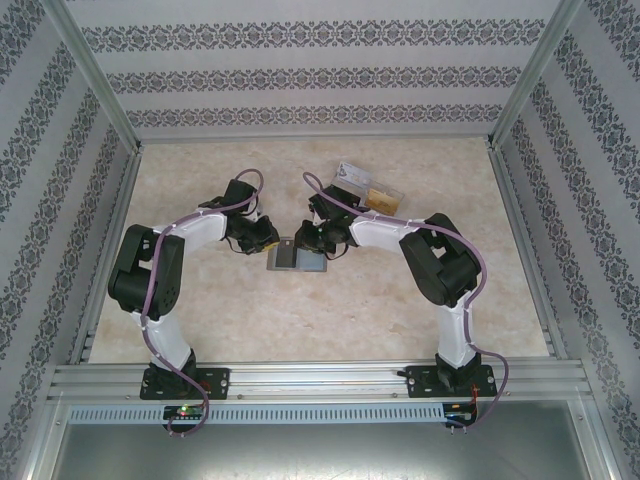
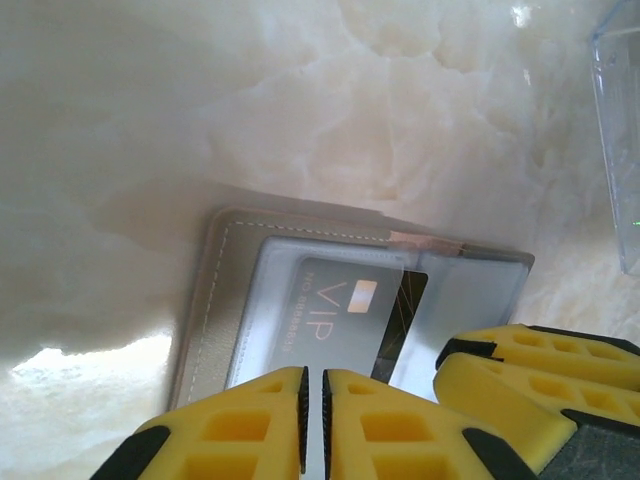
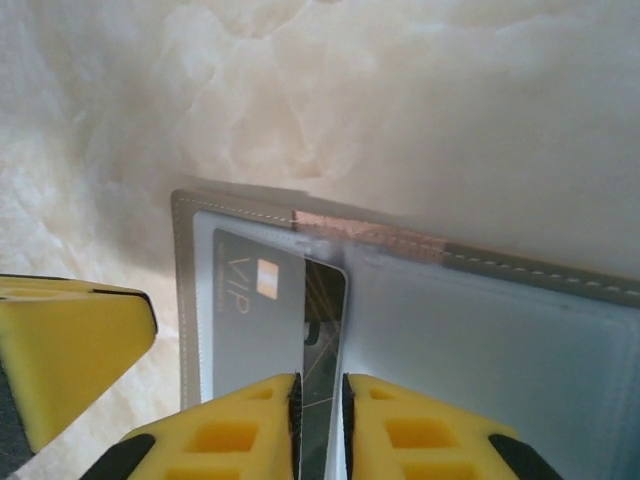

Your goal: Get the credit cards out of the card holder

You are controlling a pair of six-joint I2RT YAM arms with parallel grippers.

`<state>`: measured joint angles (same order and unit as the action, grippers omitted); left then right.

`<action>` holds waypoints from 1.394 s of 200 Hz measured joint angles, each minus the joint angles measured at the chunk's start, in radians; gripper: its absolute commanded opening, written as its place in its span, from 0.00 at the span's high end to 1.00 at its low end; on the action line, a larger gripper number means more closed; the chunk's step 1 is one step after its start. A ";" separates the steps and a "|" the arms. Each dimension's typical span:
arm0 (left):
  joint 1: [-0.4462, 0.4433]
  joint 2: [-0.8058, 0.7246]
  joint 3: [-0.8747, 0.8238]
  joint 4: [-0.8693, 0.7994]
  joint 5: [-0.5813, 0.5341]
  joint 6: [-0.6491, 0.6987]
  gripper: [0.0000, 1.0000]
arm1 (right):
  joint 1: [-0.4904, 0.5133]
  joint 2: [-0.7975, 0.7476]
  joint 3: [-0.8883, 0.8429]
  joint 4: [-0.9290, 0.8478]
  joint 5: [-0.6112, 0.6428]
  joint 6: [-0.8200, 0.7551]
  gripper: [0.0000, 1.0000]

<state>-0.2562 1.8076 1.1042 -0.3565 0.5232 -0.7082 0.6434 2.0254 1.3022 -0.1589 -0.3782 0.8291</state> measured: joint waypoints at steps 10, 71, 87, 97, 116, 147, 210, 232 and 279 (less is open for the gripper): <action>0.000 0.002 0.000 0.003 0.002 0.000 0.89 | 0.000 0.000 0.000 0.000 -0.009 0.006 0.76; -0.008 0.051 0.000 0.016 0.007 0.000 0.91 | 0.000 0.034 0.016 -0.012 -0.031 0.010 0.75; -0.009 0.052 -0.001 0.016 -0.002 0.000 0.91 | 0.000 0.044 0.026 -0.021 -0.031 0.010 0.75; -0.010 0.055 -0.003 0.016 -0.006 0.000 0.91 | 0.000 0.046 0.028 -0.024 -0.031 0.010 0.75; -0.010 0.058 -0.013 0.027 -0.007 0.000 0.90 | 0.001 0.047 0.031 -0.024 -0.032 0.010 0.75; -0.010 0.058 -0.027 0.051 -0.003 0.000 0.91 | 0.001 0.062 0.047 -0.024 -0.045 0.010 0.76; -0.010 0.054 -0.044 0.080 0.000 0.000 0.90 | 0.000 0.070 0.056 -0.036 -0.048 0.010 0.94; -0.010 0.052 -0.045 0.080 -0.003 0.001 0.83 | -0.005 0.065 0.056 -0.036 -0.039 0.006 1.00; -0.011 0.039 -0.046 0.077 0.006 0.014 0.63 | -0.016 -0.007 -0.009 -0.011 -0.032 -0.027 1.00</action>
<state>-0.2676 1.8465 1.0584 -0.2798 0.5289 -0.6945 0.6273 2.0186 1.2934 -0.1699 -0.4103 0.8024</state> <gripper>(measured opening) 0.313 0.055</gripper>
